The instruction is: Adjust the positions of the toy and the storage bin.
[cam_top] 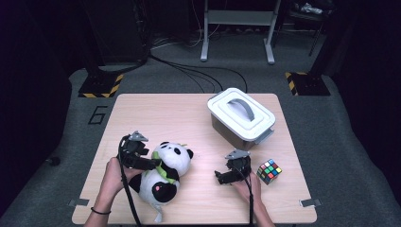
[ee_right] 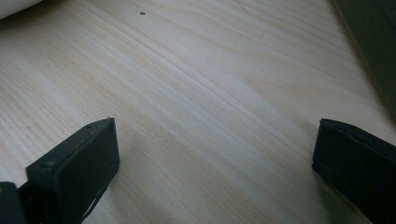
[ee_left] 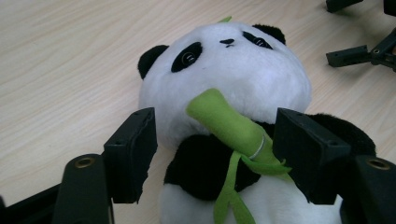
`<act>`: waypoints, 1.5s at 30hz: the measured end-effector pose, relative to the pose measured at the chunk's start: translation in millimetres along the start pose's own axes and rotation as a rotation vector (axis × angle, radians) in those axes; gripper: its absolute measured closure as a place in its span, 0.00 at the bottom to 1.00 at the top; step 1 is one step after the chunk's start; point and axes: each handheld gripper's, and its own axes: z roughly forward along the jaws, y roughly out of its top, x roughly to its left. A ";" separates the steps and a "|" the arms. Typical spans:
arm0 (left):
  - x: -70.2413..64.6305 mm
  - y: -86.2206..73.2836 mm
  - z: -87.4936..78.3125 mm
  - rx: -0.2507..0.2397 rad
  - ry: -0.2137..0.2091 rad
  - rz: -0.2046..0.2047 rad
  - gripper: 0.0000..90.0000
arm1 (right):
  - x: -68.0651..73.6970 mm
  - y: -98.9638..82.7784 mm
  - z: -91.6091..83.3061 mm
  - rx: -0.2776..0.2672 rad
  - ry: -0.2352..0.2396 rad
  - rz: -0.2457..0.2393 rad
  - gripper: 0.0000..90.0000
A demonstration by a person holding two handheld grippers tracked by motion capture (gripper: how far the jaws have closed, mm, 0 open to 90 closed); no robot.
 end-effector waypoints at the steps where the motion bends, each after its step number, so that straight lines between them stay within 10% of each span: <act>1: 0.3 0.7 0.8 0.006 -0.005 0.003 0.39 | 0.0 0.0 0.0 0.000 0.000 0.000 0.00; 13: -5.6 5.4 11.4 0.047 -0.024 0.054 0.79 | -0.3 -0.2 -0.2 -0.001 0.001 -0.004 0.00; 20: -3.6 10.7 3.8 0.039 -0.011 0.109 0.84 | 0.6 0.0 -0.2 -0.002 -0.001 0.011 0.00; 31: 1.3 22.4 -0.2 0.069 -0.008 0.189 0.84 | 0.7 -0.2 -0.6 0.000 -0.002 0.013 0.00; 38: 4.4 11.4 2.5 0.018 0.060 0.063 0.49 | 0.7 -0.3 -0.7 -0.001 -0.003 0.013 0.00; 45: 2.9 8.0 -1.4 0.028 0.140 0.032 0.45 | 0.8 -0.3 -0.7 -0.001 -0.003 0.013 0.00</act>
